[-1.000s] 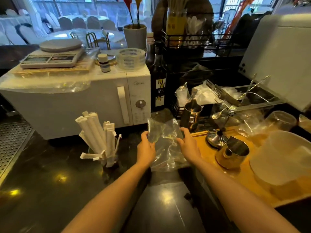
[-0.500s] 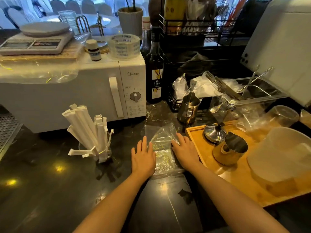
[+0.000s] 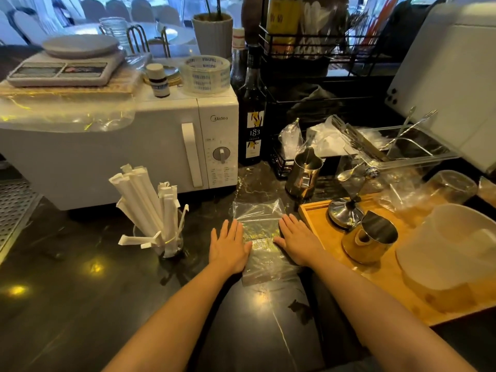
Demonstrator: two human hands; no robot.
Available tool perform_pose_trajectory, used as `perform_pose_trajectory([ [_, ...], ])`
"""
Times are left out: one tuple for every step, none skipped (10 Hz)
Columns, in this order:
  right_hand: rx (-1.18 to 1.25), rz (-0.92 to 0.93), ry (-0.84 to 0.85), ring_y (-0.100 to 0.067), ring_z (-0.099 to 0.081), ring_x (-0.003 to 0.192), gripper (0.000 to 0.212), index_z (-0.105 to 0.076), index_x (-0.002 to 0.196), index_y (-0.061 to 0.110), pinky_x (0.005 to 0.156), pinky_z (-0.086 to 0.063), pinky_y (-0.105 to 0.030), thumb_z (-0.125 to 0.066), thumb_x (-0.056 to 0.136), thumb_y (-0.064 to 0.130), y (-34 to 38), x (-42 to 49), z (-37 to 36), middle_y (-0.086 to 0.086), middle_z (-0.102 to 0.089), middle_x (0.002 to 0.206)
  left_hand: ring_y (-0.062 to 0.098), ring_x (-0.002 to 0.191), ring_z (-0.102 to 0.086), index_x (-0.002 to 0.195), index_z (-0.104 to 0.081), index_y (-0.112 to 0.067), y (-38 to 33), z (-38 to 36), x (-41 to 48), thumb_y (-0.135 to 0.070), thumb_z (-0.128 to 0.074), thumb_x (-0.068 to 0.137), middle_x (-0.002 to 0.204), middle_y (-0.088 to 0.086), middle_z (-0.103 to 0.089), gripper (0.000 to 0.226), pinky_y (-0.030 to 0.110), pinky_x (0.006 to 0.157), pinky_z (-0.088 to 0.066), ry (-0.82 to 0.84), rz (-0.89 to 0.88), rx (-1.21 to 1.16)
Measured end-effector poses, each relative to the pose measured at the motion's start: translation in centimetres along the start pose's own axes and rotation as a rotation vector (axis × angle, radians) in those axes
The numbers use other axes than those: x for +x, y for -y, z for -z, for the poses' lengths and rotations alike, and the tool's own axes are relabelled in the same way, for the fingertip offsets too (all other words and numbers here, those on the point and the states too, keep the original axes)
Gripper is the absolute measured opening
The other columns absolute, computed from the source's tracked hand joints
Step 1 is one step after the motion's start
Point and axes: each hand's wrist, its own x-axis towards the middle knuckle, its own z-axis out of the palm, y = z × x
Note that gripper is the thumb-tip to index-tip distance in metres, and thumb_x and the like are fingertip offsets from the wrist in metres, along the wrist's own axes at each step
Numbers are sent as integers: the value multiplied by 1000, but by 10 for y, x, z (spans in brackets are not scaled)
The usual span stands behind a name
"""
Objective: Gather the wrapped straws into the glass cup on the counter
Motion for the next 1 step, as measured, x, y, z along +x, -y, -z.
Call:
perform_pose_trajectory([
  [51, -17, -40, -25, 4, 147, 64, -2, 147, 6, 119, -3, -36, -23, 97, 42, 0, -2, 10, -12, 1, 159, 23, 145, 8, 146, -1, -12, 1, 11, 2, -43, -17, 96, 158, 4, 2, 61, 45, 117, 1, 3, 3, -82],
])
